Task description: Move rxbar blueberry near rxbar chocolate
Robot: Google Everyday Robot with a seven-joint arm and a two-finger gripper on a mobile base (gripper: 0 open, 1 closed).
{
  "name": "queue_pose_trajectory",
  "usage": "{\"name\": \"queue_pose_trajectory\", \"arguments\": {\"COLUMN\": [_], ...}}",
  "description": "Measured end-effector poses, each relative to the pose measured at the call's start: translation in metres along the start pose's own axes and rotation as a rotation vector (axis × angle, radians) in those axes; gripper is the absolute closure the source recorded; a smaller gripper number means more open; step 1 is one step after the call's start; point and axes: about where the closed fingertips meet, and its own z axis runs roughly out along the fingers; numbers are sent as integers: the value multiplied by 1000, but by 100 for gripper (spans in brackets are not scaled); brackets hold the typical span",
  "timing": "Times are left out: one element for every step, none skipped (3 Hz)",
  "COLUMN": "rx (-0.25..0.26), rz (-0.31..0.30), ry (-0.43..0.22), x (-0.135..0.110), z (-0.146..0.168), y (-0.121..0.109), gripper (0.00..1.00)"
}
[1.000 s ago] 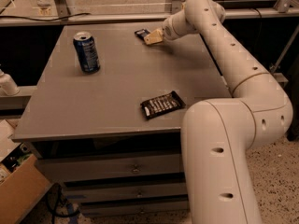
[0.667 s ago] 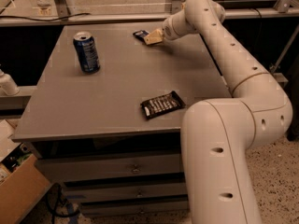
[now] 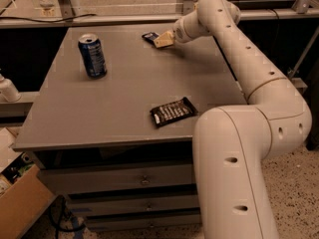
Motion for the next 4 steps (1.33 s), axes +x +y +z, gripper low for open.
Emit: {"name": "queue_pose_trajectory", "arguments": {"rx": [0,0,32,49], "rz": [0,0,-50,-95], "ry": [0,0,-39,-55], "x": [-1,-1,-19,-32], "z": [-1,-1,-41,-73], "y": [0,0,-11,-13], "gripper": [100,100,82,59]}}
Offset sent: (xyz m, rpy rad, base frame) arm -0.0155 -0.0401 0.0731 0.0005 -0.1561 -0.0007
